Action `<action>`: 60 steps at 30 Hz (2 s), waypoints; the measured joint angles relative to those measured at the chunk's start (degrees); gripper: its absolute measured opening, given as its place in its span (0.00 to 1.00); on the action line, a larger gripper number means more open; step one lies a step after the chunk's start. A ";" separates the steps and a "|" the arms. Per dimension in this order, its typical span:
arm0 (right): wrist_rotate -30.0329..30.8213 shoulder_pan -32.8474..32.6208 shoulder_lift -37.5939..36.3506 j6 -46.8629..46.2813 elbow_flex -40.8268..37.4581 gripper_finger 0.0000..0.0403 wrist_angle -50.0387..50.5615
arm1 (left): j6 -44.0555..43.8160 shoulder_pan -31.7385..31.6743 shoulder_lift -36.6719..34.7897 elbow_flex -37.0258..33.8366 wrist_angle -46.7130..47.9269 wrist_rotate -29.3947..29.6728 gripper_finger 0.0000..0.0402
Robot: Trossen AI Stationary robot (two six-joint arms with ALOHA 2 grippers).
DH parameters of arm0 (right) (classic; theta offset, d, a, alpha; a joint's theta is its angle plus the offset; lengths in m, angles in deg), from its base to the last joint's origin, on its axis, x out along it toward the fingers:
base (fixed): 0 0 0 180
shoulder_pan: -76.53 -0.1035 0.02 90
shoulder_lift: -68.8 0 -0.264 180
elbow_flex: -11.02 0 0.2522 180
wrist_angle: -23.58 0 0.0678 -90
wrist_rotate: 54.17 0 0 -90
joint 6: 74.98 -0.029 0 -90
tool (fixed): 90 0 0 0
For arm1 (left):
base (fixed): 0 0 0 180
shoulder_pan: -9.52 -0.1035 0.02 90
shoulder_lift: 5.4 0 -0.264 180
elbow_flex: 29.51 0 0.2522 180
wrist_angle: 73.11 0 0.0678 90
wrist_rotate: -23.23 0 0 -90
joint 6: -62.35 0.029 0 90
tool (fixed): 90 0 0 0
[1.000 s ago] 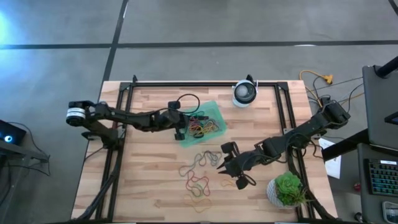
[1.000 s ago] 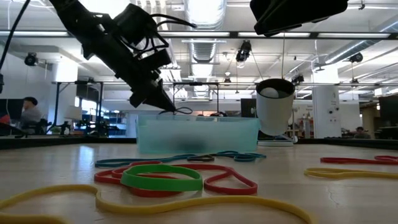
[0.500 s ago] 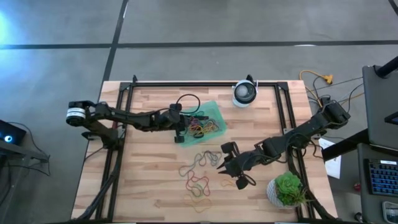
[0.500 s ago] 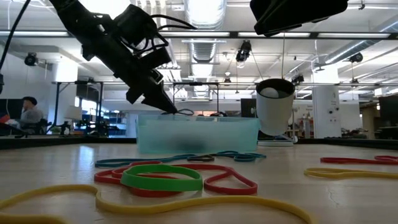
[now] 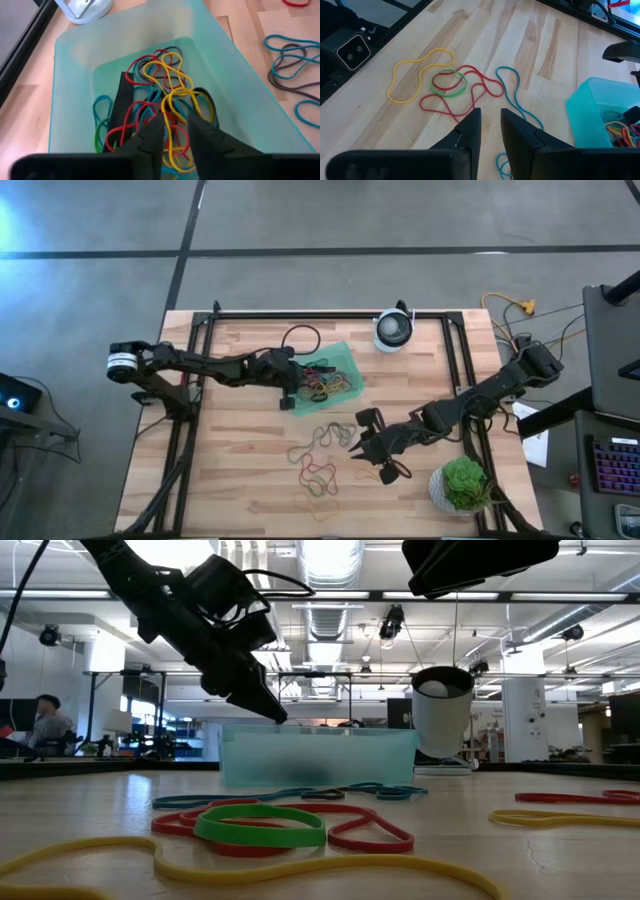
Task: Pick and place rubber bands into bin
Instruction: Put the red rubber band into the green bin
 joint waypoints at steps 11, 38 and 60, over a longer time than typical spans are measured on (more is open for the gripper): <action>-1.56 -0.14 -0.07 -6.94 -0.35 0.17 3.76 | -1.30 1.62 -3.74 0.00 1.99 1.04 0.25; 9.90 -1.86 -0.07 -30.43 -12.82 0.24 12.54 | -13.70 30.78 -18.62 -4.96 8.87 -1.33 0.25; 8.35 -1.72 -0.04 -34.53 -21.26 0.28 0.85 | -13.83 30.80 -19.06 -5.14 8.82 -1.24 0.25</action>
